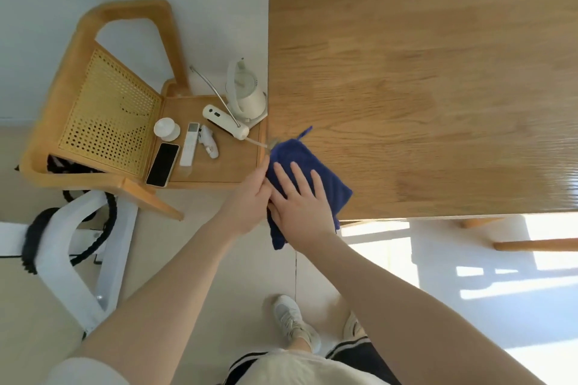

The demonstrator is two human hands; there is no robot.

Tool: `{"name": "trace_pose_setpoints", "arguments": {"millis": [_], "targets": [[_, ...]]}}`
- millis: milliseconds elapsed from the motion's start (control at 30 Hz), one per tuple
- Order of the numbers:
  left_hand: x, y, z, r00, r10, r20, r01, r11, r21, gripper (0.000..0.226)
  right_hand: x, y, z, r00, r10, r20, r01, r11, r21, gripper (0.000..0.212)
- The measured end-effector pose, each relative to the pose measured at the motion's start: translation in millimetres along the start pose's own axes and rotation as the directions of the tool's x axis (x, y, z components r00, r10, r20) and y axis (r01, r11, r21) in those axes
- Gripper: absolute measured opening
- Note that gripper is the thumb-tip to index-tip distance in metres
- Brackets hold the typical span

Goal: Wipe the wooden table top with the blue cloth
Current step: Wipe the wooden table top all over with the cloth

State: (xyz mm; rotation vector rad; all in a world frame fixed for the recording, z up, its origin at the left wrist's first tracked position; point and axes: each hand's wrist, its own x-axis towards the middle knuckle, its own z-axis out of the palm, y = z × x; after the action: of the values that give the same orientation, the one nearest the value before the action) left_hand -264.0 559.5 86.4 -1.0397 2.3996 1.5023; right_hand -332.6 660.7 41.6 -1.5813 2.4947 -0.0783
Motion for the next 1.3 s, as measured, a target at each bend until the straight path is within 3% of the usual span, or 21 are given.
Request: {"name": "trace_pose_setpoints", "arguments": {"millis": [100, 200, 400, 533, 600, 667, 733, 833, 1000, 1133, 1300], "targets": [[-5, 9, 4, 0.999, -0.036, -0.015, 0.035, 0.997, -0.071, 0.051, -1, 23, -6, 0.993, -0.114, 0.025, 0.114, 0.993, 0.014, 0.042], [-9, 16, 10, 0.997, -0.078, -0.027, 0.076, 0.994, -0.084, 0.05, -1, 53, -9, 0.994, -0.106, 0.032, 0.106, 0.994, -0.006, 0.038], [-6, 25, -5, 0.992, -0.096, -0.082, 0.088, 0.992, -0.092, 0.047, 21, 64, -25, 0.978, 0.209, -0.021, -0.196, 0.942, 0.273, 0.036], [7, 19, -44, 0.992, -0.055, -0.115, 0.045, 0.995, -0.089, 0.049, 64, 50, -42, 0.883, 0.47, -0.02, -0.356, 0.696, 0.623, 0.032], [17, 12, -70, 0.993, -0.051, -0.11, 0.036, 0.99, -0.133, 0.047, 87, 40, -52, 0.787, 0.617, 0.023, -0.431, 0.522, 0.736, 0.028], [28, 5, -96, 0.996, -0.015, -0.093, 0.0, 0.987, -0.161, 0.045, 106, 30, -66, 0.663, 0.744, 0.085, -0.433, 0.288, 0.854, 0.026], [42, -3, -121, 0.998, 0.019, -0.056, -0.028, 0.984, -0.177, 0.043, 119, 19, -77, 0.61, 0.785, 0.111, -0.4, 0.183, 0.898, 0.033], [67, -9, -144, 1.0, 0.03, 0.001, -0.03, 0.986, -0.162, 0.043, 131, 11, -89, 0.638, 0.767, 0.067, -0.377, 0.235, 0.896, 0.035], [117, 10, -159, 0.992, 0.089, 0.089, -0.075, 0.987, -0.145, 0.041, 163, 21, -98, 0.57, 0.82, 0.054, -0.354, 0.186, 0.916, 0.036], [165, 26, -168, 0.991, 0.113, 0.065, -0.102, 0.984, -0.148, 0.04, 203, 39, -108, 0.57, 0.822, 0.007, -0.256, 0.17, 0.952, 0.032], [231, 33, -198, 0.983, 0.177, 0.05, -0.174, 0.982, -0.069, 0.04, 260, 58, -128, 0.549, 0.823, -0.145, -0.131, 0.256, 0.958, 0.032]]}}
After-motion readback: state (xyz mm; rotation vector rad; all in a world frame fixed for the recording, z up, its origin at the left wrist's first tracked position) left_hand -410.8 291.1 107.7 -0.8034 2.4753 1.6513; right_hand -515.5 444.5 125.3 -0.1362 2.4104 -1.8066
